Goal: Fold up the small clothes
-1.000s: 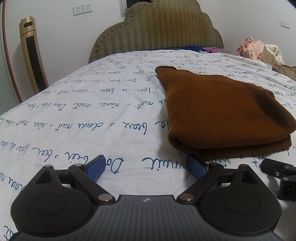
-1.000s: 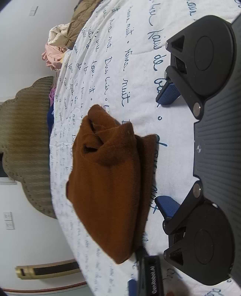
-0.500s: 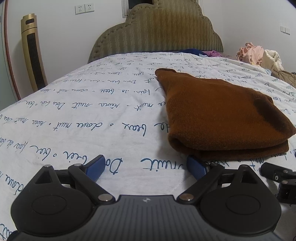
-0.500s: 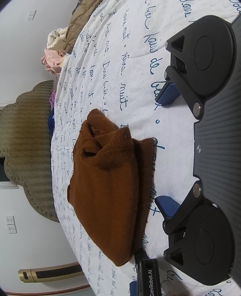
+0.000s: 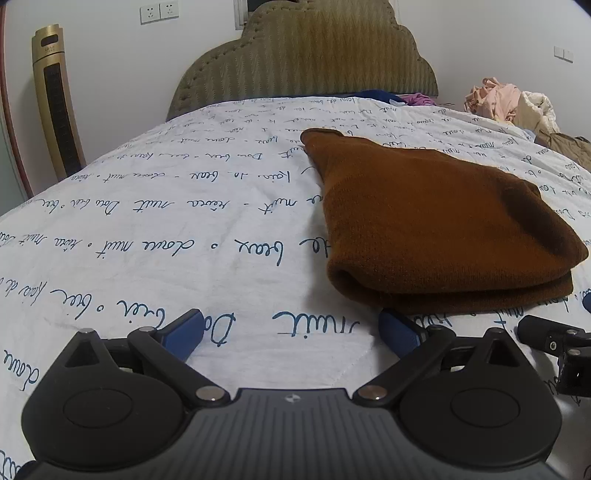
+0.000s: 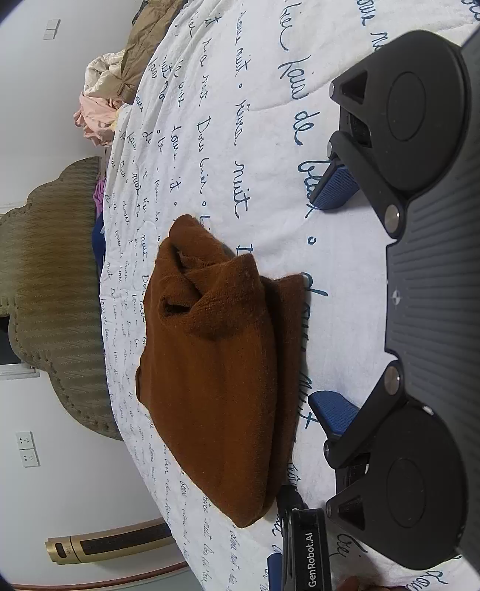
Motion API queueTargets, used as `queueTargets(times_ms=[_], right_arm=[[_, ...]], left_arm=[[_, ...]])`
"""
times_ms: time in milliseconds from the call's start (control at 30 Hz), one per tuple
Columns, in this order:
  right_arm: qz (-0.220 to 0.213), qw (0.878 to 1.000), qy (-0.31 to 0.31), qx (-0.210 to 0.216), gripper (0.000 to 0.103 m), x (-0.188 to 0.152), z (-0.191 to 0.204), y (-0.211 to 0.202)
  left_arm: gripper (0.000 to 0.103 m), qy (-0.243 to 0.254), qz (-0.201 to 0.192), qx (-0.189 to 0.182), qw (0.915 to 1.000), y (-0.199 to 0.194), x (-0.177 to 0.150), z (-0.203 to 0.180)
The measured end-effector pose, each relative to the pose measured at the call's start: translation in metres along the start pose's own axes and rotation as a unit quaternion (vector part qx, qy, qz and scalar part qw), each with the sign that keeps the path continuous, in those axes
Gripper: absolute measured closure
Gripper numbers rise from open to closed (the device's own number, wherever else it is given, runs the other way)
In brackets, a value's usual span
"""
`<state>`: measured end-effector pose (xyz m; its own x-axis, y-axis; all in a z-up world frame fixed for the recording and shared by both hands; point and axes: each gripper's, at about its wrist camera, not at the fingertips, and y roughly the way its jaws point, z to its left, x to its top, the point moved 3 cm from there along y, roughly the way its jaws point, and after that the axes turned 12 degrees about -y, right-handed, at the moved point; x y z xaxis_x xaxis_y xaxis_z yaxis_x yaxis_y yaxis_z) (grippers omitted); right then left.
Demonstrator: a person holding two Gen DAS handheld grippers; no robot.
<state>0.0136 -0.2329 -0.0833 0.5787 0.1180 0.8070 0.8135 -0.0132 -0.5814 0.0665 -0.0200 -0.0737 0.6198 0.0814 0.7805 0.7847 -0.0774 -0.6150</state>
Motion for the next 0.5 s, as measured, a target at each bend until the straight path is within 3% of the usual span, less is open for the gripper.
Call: queueTargets(times_ms=[500], right_arm=[[0.003, 1.000, -0.004, -0.002, 0.000, -0.0003, 0.0013, 0.0006]], left_arm=[[0.001, 0.000, 0.000, 0.000, 1.0000, 0.0004, 0.0001, 0.0001]])
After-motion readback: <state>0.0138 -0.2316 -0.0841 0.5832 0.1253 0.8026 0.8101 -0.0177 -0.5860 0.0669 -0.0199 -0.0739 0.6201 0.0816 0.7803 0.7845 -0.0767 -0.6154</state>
